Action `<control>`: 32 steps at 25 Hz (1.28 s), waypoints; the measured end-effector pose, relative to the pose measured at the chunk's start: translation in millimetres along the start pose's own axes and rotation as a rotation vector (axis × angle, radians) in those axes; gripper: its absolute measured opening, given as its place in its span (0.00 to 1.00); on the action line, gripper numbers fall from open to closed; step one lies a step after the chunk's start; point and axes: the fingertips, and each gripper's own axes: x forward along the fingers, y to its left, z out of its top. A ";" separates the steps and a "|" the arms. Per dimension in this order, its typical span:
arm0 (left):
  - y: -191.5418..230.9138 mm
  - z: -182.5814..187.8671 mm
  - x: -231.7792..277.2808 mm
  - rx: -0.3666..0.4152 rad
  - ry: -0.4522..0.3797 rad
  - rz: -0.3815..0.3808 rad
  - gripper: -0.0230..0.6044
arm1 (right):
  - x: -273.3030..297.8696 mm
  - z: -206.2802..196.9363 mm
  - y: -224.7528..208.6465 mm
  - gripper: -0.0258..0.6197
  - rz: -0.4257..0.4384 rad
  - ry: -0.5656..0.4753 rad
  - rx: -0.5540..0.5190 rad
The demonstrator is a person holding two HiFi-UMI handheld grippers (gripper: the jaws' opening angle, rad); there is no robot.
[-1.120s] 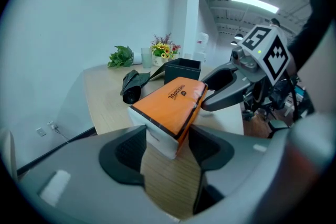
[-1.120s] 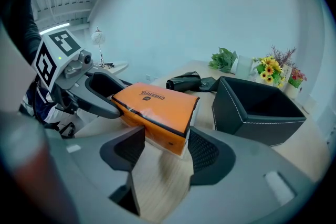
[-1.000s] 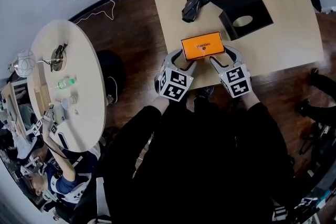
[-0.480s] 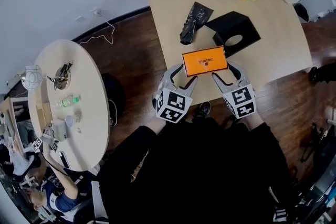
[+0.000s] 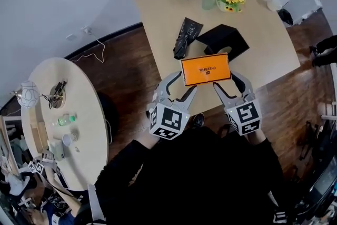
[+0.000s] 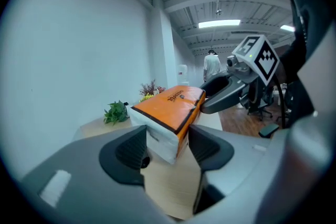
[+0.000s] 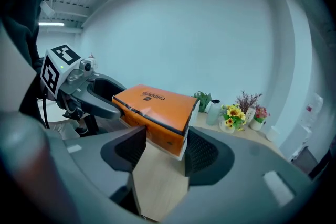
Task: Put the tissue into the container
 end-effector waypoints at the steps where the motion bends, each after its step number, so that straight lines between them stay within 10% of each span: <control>1: 1.6 6.0 -3.0 0.007 -0.011 0.001 0.41 | -3.7 6.8 -0.3 0.42 -0.015 -0.005 -0.009; 13: 7.8 71.5 23.2 -0.005 -0.079 -0.023 0.41 | -26.2 53.9 -56.1 0.42 -0.073 -0.039 -0.076; 32: -43.3 61.4 215.7 -0.202 0.202 0.180 0.39 | 43.4 -40.7 -235.4 0.41 0.322 0.000 -0.209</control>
